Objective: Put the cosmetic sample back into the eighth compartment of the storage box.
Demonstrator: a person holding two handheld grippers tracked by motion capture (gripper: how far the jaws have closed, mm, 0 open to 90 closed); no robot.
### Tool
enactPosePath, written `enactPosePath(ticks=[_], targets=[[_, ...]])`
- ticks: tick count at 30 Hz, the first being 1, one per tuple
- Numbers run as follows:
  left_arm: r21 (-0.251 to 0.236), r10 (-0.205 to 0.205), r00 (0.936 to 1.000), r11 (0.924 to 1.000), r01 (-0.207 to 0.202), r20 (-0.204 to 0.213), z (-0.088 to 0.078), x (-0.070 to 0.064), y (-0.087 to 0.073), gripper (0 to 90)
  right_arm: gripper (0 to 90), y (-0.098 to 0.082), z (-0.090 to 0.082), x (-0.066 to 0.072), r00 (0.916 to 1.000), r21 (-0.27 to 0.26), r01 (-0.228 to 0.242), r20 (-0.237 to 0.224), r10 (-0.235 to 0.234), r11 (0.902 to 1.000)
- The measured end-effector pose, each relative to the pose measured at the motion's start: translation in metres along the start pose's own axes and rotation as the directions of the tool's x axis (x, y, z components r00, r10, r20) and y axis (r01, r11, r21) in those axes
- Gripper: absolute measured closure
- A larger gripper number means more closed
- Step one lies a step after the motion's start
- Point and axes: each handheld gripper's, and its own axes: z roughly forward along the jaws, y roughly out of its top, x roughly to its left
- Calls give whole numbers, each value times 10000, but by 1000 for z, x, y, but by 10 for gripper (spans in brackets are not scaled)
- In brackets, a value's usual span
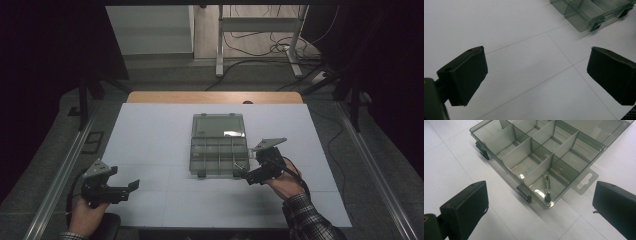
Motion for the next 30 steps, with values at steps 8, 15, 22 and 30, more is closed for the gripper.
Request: enactPosePath(ticks=[8,15,22,30], targets=[[-11,-15,10000,10000,15,9,0,0,0,36,0,-4,-6,0,10000,-85,57,74,-56,9999],[-8,-11,10000,10000,11,6,0,0,0,36,0,-8,-12,-1,9997,-108,115,194,-113,9999],[-16,-16,10000,10000,16,2,0,0,0,36,0,-12,-17,-2,9993,-184,125,348,-119,9998],[-22,-24,10000,10000,24,2,0,0,0,36,0,-18,-24,-3,9991,-383,-38,412,54,9993]])
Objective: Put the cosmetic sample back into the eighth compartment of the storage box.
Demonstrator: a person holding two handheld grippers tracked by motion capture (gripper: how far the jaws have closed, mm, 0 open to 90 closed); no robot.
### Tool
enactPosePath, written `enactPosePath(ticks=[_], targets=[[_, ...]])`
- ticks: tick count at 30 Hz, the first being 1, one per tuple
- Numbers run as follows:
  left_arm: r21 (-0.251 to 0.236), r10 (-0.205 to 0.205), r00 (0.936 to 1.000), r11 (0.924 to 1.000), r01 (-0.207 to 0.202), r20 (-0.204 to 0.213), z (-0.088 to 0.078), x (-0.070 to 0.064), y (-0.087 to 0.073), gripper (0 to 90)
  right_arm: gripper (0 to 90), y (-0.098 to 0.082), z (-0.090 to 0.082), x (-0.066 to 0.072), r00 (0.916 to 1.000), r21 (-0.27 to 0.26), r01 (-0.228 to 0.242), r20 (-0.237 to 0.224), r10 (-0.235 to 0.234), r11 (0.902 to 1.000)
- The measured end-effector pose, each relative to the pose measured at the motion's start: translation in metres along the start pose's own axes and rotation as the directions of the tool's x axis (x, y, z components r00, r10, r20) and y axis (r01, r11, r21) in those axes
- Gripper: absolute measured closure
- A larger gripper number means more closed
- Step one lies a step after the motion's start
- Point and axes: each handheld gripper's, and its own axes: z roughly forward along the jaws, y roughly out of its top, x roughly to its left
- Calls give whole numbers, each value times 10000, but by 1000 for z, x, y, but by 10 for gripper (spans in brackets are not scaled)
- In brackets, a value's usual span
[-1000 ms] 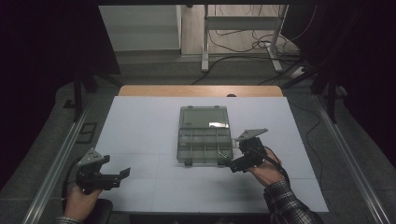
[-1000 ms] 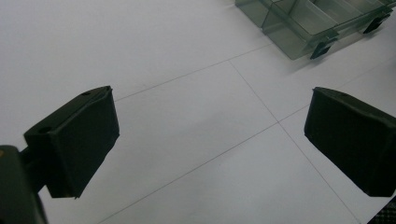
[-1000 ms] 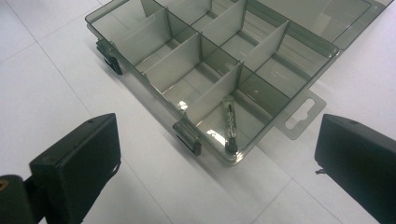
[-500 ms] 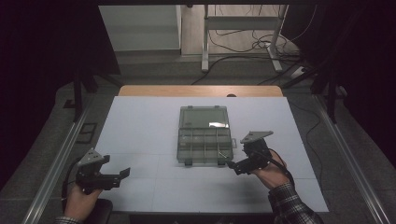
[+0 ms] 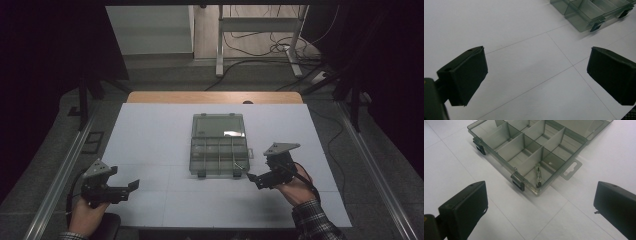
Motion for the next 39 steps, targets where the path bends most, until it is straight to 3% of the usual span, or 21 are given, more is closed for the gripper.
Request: enactPosePath(ticks=[15,39], targets=[[-6,-17,10000,10000,17,2,0,0,0,36,0,-10,-10,-2,9999,-14,30,131,-30,10000],[-1,-39,10000,10000,39,-25,0,0,0,36,0,-30,-30,-12,9975,-360,-405,569,425,9985]])
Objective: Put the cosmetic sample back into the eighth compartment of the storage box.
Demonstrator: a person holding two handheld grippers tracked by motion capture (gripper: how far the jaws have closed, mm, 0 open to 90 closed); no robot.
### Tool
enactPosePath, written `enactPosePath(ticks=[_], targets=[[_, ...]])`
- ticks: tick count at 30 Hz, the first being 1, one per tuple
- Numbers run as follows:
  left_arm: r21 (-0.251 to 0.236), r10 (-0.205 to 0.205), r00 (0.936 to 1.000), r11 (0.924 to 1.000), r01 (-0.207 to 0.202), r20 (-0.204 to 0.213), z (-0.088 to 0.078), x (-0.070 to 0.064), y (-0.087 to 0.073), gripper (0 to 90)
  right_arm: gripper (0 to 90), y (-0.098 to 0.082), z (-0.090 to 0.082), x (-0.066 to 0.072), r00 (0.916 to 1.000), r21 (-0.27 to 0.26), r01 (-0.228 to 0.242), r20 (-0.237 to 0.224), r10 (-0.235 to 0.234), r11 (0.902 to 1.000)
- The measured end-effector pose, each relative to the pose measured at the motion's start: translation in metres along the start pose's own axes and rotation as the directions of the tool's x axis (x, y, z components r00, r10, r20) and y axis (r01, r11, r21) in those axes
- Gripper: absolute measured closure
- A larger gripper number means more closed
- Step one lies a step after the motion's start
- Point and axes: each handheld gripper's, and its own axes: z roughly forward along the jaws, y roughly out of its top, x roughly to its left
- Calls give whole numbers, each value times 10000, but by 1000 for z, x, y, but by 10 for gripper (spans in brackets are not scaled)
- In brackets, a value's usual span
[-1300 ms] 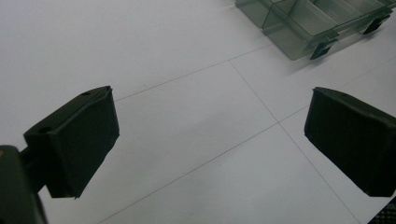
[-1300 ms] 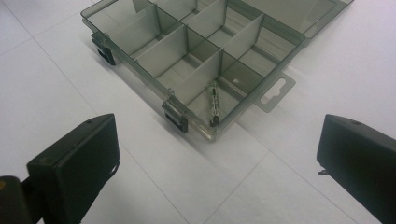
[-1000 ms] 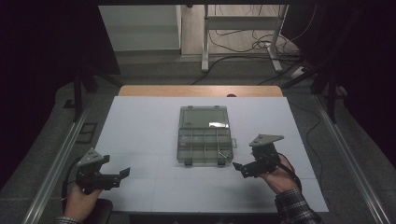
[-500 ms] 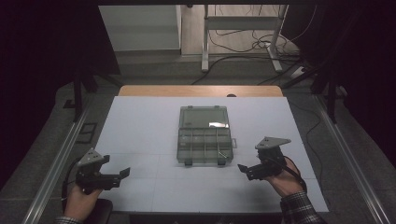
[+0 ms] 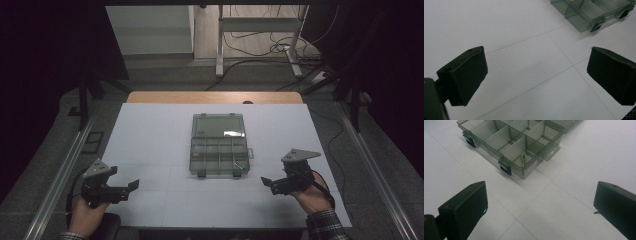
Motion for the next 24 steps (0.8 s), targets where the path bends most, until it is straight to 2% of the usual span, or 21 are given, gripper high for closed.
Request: enactPosePath(ticks=[24], targets=[[-24,105,9999,9999,-105,23,0,-1,0,34,0,-15,-16,-9,9980,-211,-410,467,420,9989]])
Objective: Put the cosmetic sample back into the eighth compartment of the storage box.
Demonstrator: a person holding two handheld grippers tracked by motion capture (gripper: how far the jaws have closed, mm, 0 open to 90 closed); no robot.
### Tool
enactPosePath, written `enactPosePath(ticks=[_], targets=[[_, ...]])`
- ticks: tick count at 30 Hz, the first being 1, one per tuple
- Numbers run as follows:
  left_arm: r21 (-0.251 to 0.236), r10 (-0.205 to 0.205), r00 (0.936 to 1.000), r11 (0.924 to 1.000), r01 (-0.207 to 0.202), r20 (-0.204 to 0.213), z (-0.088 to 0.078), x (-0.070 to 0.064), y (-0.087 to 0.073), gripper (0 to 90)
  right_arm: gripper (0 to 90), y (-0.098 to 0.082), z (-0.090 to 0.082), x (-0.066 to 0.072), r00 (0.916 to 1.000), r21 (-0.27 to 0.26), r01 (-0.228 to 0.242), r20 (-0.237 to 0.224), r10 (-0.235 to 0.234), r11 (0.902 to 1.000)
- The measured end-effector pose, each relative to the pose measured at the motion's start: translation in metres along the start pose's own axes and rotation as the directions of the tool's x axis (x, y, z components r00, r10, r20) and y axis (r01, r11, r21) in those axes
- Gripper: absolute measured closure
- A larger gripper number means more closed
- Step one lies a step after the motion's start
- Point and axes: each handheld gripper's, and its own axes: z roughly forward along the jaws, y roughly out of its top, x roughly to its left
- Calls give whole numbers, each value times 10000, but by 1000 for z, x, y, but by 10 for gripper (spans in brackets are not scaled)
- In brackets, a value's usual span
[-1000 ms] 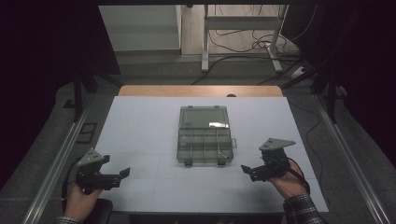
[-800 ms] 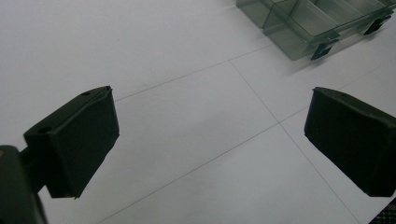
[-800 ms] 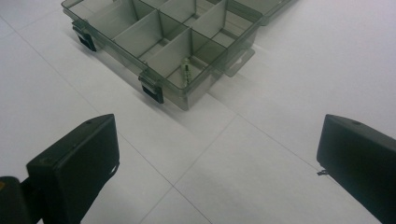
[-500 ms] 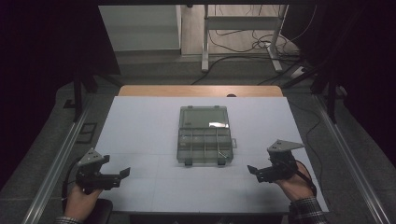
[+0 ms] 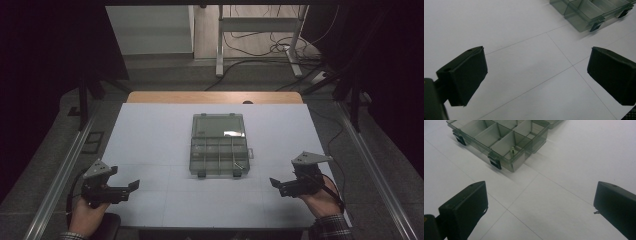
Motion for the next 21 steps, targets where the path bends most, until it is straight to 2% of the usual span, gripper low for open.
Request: enactPosePath(ticks=[6,21], targets=[[-5,4,10000,10000,-4,7,0,0,0,34,0,-7,-5,-5,9997,72,-97,234,95,9999],[-9,21,10000,10000,-21,9,0,0,0,33,0,-27,-19,-15,9958,-73,-679,606,682,9977]])
